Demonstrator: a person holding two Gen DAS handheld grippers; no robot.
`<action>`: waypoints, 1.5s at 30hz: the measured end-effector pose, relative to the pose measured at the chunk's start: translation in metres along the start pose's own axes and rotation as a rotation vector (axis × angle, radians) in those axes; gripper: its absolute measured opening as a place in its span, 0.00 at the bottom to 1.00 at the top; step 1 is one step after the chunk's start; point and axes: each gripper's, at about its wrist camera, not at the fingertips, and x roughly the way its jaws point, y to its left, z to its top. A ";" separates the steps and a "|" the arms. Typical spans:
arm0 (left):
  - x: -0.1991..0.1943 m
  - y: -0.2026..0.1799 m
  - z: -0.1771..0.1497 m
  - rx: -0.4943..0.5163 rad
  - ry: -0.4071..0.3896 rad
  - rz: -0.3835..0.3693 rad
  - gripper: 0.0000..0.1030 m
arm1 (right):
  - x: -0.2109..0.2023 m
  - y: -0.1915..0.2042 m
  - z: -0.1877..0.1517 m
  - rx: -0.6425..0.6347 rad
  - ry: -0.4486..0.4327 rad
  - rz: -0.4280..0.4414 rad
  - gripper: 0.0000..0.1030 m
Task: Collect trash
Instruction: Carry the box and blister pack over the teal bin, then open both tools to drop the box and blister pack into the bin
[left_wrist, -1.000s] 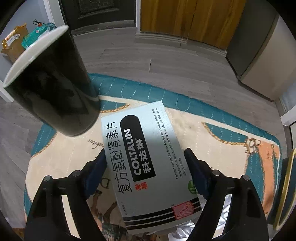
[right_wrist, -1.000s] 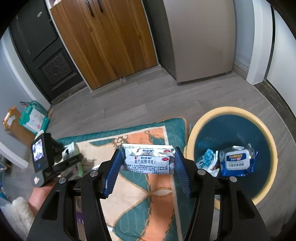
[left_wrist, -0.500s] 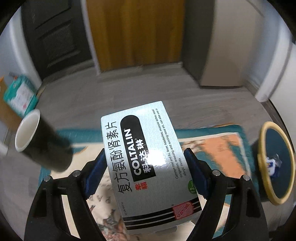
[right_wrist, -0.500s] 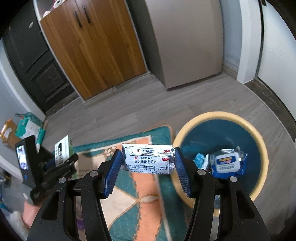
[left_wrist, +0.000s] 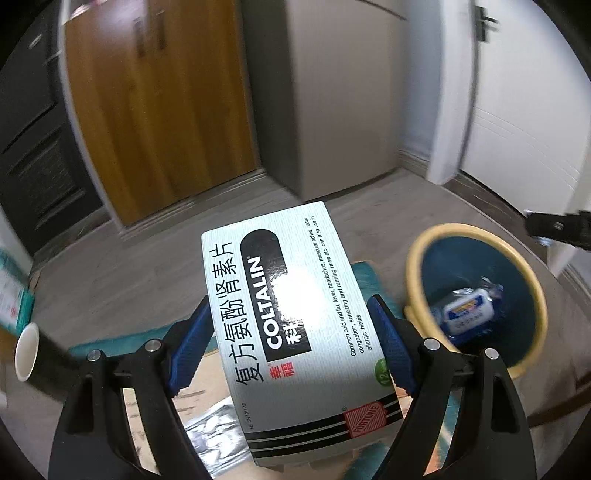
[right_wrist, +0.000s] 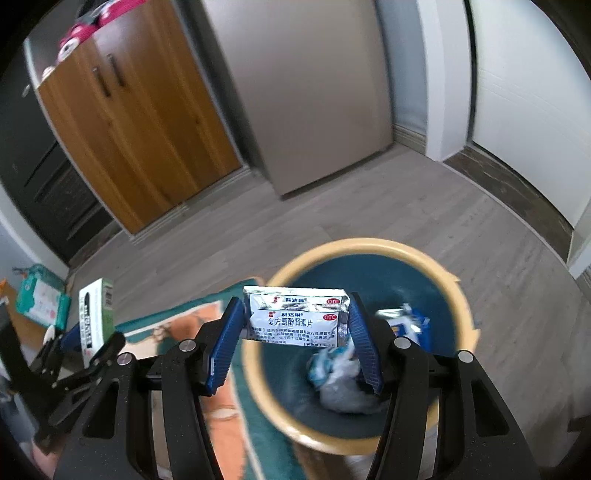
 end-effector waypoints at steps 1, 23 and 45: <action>0.001 -0.009 0.001 0.017 -0.003 -0.018 0.78 | 0.001 -0.009 0.001 0.010 0.006 -0.006 0.57; 0.046 -0.155 0.015 0.279 0.084 -0.315 0.79 | 0.032 -0.086 -0.011 0.250 0.099 -0.021 0.57; 0.012 -0.130 0.026 0.274 0.043 -0.278 0.93 | 0.025 -0.066 -0.007 0.223 0.071 0.036 0.69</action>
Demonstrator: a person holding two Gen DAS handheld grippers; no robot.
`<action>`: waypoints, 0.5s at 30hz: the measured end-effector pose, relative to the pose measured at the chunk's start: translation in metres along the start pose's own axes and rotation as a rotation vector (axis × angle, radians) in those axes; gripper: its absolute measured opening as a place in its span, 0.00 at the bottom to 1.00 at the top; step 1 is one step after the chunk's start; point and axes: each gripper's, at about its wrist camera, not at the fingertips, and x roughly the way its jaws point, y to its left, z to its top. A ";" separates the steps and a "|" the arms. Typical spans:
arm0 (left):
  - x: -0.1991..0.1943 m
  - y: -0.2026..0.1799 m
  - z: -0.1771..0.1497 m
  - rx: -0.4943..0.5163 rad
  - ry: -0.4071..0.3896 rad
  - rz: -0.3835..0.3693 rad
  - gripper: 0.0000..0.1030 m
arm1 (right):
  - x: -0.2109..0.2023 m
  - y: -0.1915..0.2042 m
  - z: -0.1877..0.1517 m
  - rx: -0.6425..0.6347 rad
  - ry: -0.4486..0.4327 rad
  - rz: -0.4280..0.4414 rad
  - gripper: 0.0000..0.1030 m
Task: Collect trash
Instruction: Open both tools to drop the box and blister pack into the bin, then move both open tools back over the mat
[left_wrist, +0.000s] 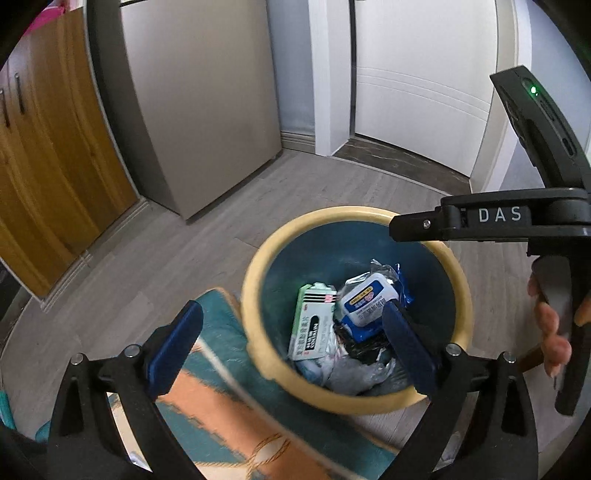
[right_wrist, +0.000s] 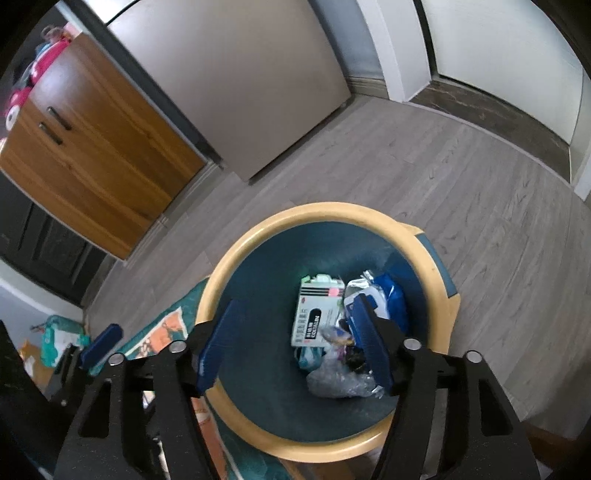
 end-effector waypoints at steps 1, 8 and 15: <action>-0.007 0.004 -0.001 -0.010 -0.003 0.005 0.93 | -0.003 0.003 0.000 -0.004 -0.007 0.004 0.71; -0.066 0.028 -0.009 -0.045 -0.027 0.047 0.94 | -0.027 0.025 -0.009 -0.032 -0.041 0.032 0.83; -0.135 0.056 -0.028 -0.087 -0.053 0.113 0.94 | -0.050 0.057 -0.034 -0.085 -0.053 0.066 0.92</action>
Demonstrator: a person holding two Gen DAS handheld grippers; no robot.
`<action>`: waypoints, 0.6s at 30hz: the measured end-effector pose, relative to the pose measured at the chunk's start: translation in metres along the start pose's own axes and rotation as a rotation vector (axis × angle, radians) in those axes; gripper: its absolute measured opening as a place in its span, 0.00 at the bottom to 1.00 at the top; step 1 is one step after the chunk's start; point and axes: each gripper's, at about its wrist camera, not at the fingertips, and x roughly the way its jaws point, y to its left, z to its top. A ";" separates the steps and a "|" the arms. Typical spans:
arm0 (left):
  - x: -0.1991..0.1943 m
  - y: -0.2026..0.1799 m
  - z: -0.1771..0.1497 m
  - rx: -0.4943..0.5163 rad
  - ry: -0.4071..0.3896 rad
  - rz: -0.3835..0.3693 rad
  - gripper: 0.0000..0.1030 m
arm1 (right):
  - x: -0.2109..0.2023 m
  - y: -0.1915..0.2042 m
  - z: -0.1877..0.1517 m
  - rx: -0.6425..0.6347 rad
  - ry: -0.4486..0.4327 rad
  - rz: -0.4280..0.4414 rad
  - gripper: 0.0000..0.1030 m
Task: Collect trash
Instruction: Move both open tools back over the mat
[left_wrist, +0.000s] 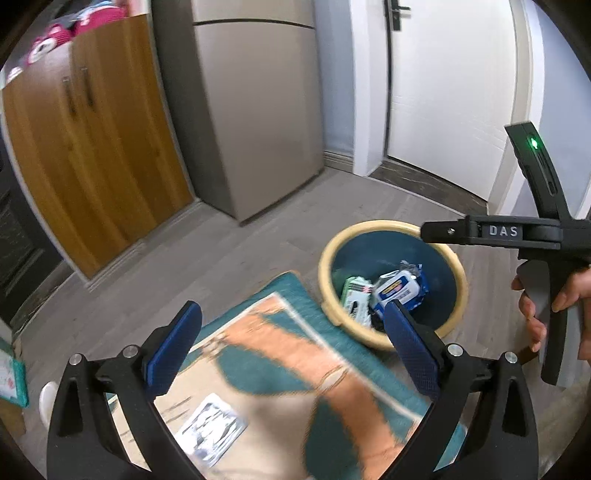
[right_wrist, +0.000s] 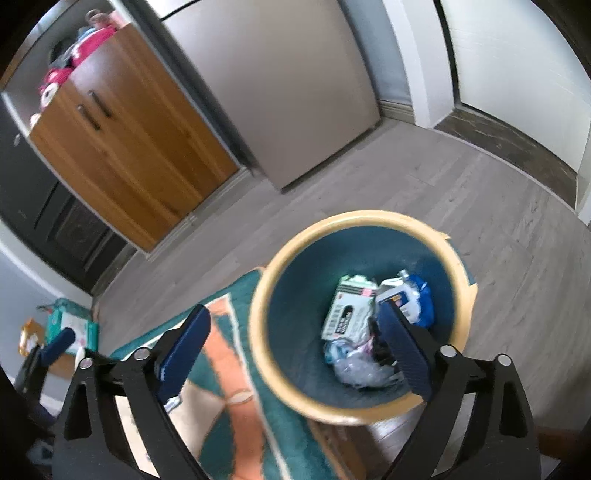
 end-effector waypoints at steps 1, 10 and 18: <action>-0.007 0.005 -0.003 -0.009 -0.001 0.006 0.94 | -0.003 0.007 -0.004 -0.007 0.000 0.004 0.93; -0.054 0.065 -0.048 -0.148 -0.010 0.115 0.94 | -0.011 0.056 -0.043 -0.119 0.030 -0.015 0.94; -0.066 0.108 -0.087 -0.260 0.016 0.148 0.94 | -0.006 0.083 -0.074 -0.198 0.071 -0.041 0.95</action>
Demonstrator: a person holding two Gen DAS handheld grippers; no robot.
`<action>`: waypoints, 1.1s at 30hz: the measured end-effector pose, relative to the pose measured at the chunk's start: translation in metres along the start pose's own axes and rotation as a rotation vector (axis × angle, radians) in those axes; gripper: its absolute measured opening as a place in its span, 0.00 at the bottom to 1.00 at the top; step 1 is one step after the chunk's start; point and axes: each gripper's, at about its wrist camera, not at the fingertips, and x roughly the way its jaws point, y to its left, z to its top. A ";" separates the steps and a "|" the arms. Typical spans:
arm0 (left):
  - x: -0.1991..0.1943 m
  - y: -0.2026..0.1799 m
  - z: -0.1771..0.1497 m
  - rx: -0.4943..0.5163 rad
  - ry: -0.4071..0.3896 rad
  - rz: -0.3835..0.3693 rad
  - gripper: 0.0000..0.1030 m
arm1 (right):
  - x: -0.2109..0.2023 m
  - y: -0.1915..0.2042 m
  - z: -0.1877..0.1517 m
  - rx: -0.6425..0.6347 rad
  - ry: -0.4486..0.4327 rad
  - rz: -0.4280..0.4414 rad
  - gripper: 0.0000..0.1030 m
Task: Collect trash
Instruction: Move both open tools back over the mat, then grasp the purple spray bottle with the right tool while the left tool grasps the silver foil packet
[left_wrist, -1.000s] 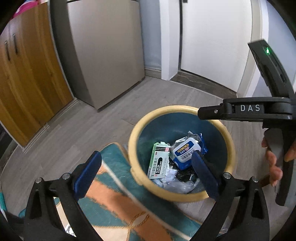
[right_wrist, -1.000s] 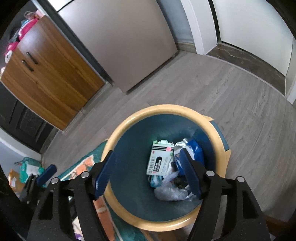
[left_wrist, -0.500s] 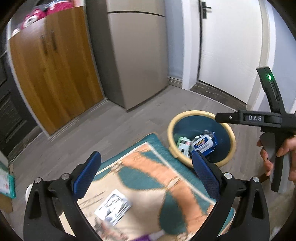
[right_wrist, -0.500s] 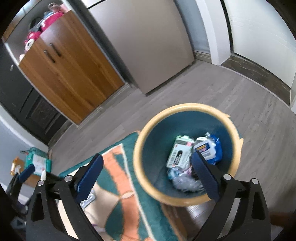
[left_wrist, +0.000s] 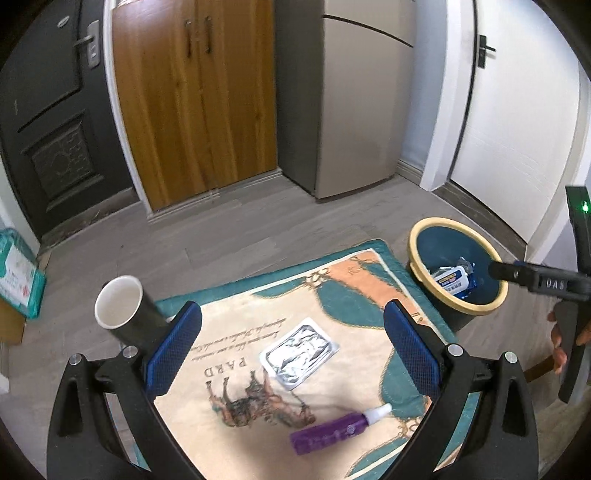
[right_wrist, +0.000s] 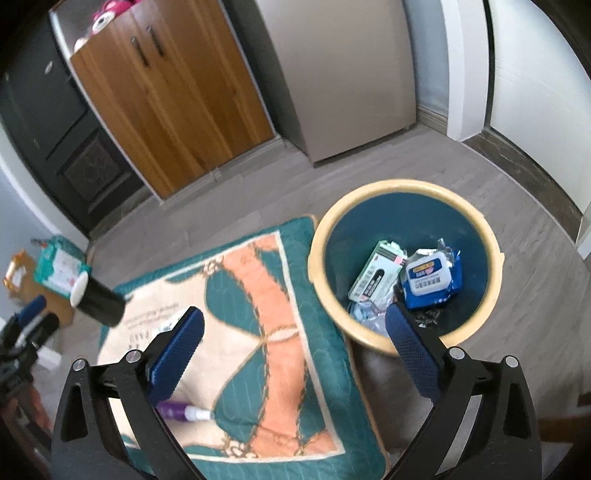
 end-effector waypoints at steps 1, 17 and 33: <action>-0.002 0.004 -0.002 -0.005 0.001 0.004 0.94 | 0.002 0.003 -0.003 0.002 0.007 0.005 0.95; -0.002 0.025 -0.017 -0.056 0.017 0.018 0.94 | 0.049 0.064 -0.072 -0.094 0.144 -0.048 0.95; -0.001 0.046 -0.022 -0.086 0.032 -0.007 0.94 | 0.085 0.159 -0.129 -0.438 0.260 0.116 0.94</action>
